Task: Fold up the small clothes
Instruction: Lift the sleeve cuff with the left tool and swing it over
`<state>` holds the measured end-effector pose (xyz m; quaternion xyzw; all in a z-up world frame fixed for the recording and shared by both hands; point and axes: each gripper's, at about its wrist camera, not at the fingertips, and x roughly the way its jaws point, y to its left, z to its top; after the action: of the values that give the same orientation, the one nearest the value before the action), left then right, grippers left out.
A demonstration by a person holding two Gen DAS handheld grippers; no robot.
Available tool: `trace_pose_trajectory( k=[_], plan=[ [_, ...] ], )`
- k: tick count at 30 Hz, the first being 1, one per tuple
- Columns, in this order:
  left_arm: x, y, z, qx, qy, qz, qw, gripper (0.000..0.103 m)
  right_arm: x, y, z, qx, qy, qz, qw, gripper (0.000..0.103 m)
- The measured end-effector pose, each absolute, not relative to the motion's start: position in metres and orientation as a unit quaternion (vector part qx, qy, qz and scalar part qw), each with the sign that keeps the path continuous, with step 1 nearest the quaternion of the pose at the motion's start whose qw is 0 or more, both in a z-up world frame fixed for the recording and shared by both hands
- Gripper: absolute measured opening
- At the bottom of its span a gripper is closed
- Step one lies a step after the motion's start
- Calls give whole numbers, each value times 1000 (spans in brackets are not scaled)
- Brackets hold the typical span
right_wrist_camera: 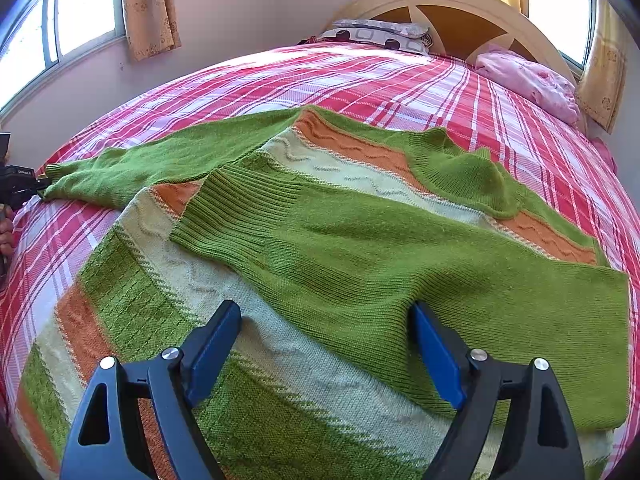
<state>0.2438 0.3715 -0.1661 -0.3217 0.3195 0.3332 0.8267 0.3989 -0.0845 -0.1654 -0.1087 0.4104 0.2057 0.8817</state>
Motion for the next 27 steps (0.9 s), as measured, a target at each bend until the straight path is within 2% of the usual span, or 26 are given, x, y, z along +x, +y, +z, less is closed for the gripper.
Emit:
trace_pose_trajectory(
  k=[9, 16, 27],
  plan=[
    [239, 353, -112, -306, 272, 292, 864, 8, 400, -87, -164, -97, 410, 212, 882, 87],
    [260, 329, -72, -290, 267, 237, 888, 8, 390, -131, -110, 12, 374, 238, 897, 87],
    [295, 274, -8, -260, 239, 167, 920, 8, 334, -200, -87, 27, 345, 229, 910, 87]
  ],
)
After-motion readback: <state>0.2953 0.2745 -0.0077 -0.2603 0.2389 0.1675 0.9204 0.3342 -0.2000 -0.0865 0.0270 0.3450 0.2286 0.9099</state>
